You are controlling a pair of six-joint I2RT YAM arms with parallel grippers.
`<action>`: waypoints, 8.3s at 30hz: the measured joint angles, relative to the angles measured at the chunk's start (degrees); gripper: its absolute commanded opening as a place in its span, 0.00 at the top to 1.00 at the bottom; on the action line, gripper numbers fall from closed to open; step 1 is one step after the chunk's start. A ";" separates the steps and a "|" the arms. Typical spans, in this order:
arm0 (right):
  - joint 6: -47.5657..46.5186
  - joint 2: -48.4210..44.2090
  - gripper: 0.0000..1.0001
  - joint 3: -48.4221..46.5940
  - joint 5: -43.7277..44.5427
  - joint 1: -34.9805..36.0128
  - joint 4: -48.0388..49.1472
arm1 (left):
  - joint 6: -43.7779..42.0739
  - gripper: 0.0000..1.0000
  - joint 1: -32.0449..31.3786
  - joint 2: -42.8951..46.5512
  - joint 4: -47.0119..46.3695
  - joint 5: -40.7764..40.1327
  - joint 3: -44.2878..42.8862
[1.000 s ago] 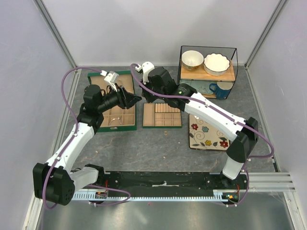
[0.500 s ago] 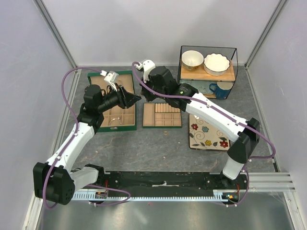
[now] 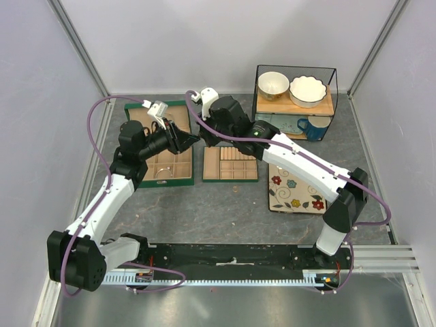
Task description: Organize the mixed jewelry
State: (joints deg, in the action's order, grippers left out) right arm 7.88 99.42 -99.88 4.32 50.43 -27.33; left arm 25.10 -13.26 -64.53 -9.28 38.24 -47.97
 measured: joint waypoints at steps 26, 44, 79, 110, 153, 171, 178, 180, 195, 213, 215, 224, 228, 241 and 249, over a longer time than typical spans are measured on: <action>0.04 -0.13 1.00 1.46 0.02 0.09 1.05 | 0.26 0.98 0.13 0.02 -0.28 -0.46 1.46; -1.46 -3.30 0.54 4.26 -2.99 0.09 1.95 | 0.46 0.99 2.21 -0.28 -0.76 2.19 1.46; 6.43 -14.08 0.37 17.00 -45.66 -10.10 13.51 | 14.16 0.98 5.84 1.40 -22.58 29.49 6.67; 7.61 -11.21 0.65 17.00 -46.12 -8.63 14.86 | 16.04 0.99 5.86 3.21 -24.17 29.44 8.07; 1.90 -11.23 1.00 16.96 -12.76 -9.73 5.18 | 6.54 0.12 10.67 6.08 -2.82 12.63 3.78; 10.78 7.76 1.00 13.20 17.64 -9.92 1.88 | -5.57 0.12 10.67 6.95 13.99 -9.29 -1.79; 13.25 12.63 1.00 11.28 19.74 -10.36 1.57 | -6.62 0.12 10.67 6.95 14.45 -11.10 -1.79; 13.79 13.77 1.00 10.82 19.76 -10.71 1.38 | -6.73 0.12 10.67 6.95 14.56 -11.17 -1.79; 16.15 20.20 1.00 7.82 16.15 -13.81 0.02 | -6.78 0.13 10.67 6.75 14.78 -11.17 -1.79; 17.84 21.51 1.00 7.56 14.78 -13.81 -0.61 | -6.78 0.13 10.67 6.51 14.78 -11.17 -1.66; 17.97 21.51 1.00 7.56 14.78 -13.81 -0.61 | -6.78 0.13 10.67 6.51 14.78 -11.19 -1.53; 19.08 21.49 1.00 8.04 14.82 -13.81 -0.37 | -6.75 0.13 10.67 6.62 14.75 -11.19 -1.42; 19.37 21.29 1.00 8.79 14.82 -13.81 0.26 | -6.78 0.13 10.67 6.80 14.75 -11.21 -1.33; 19.78 20.98 1.00 9.38 14.71 -13.77 0.72 | -6.78 0.13 10.67 6.86 14.75 -11.34 -1.33; 20.22 20.63 1.00 9.70 14.29 -13.38 0.61 | -6.75 0.13 10.67 6.86 14.73 -11.39 -1.33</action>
State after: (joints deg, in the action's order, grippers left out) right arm 28.10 120.05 -90.17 18.61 37.06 -26.72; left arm 18.35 -2.59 -57.67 5.45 26.85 -49.30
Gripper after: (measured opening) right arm 0.119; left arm 0.873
